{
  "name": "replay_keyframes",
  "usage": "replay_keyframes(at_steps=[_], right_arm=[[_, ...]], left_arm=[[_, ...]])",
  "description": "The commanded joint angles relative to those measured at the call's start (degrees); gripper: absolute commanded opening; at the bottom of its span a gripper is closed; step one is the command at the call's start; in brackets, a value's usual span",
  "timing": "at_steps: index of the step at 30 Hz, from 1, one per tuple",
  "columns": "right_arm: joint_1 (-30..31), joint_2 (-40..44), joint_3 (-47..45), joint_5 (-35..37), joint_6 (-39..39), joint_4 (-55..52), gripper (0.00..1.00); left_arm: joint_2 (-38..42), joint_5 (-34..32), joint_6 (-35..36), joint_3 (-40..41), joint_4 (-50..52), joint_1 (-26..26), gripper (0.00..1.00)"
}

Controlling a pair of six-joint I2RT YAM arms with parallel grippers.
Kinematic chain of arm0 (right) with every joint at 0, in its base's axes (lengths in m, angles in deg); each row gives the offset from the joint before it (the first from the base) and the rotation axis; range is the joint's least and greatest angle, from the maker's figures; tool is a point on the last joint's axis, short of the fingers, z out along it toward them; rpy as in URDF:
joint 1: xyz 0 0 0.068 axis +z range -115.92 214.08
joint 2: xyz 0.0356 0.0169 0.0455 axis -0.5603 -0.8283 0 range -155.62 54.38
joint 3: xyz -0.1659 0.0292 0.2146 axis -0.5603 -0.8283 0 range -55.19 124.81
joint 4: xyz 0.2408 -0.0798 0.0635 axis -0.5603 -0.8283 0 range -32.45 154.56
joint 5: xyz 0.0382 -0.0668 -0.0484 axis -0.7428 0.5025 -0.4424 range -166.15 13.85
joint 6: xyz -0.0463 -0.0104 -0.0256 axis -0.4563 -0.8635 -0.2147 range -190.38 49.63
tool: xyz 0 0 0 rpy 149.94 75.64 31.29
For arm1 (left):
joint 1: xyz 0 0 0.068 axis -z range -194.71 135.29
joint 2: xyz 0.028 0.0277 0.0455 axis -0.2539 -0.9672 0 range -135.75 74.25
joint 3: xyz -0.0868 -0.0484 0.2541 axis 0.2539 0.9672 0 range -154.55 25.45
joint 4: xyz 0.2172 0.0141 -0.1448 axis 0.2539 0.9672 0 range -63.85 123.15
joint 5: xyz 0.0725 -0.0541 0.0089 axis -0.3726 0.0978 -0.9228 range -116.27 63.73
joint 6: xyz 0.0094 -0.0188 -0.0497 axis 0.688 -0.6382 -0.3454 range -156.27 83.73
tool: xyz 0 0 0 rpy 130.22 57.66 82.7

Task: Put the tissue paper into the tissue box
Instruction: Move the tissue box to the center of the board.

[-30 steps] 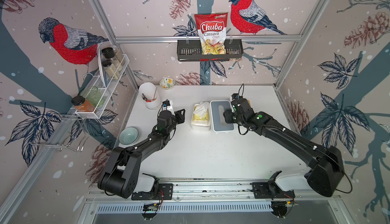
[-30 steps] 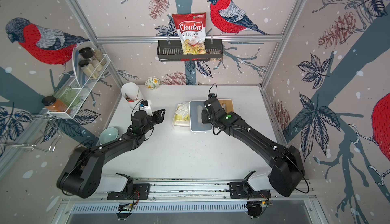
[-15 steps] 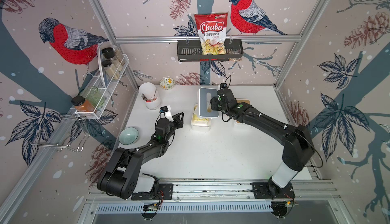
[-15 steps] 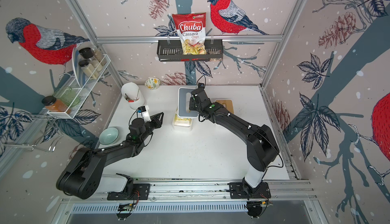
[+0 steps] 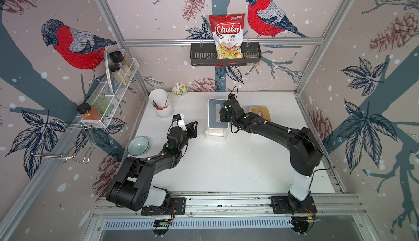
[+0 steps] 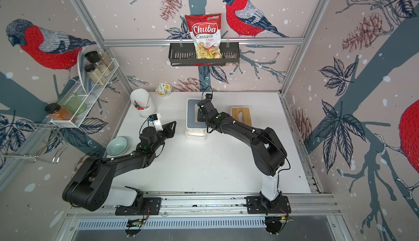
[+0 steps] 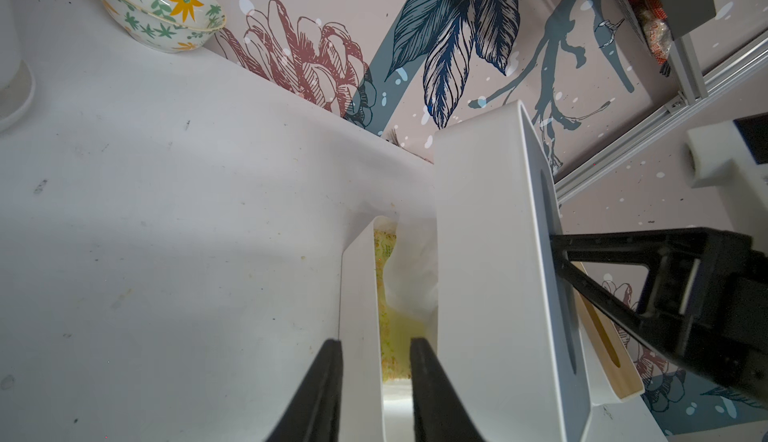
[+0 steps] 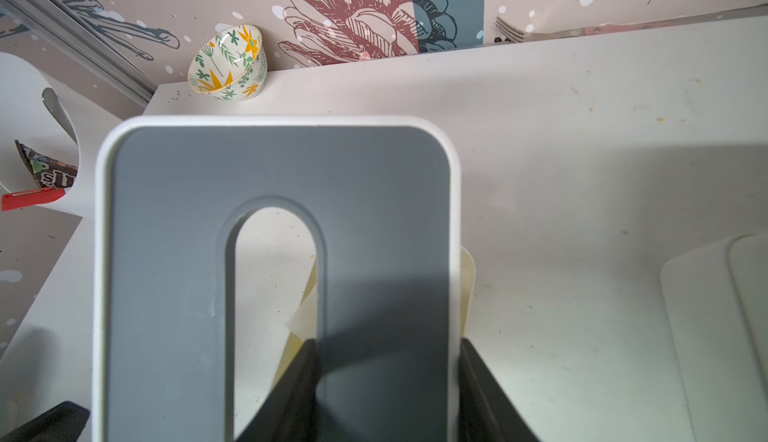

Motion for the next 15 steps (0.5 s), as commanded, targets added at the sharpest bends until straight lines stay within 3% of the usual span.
replay_keyframes(at_steps=[1, 15], right_arm=[[0.0, -0.1, -0.6, 0.2, 0.1, 2.8, 0.31], [0.3, 0.0, -3.3, -1.1, 0.5, 0.5, 0.31]], left_arm=[[0.0, -0.4, 0.5, -0.3, -2.9, -0.1, 0.32], [1.3, -1.2, 0.9, 0.3, -2.1, -0.1, 0.31]])
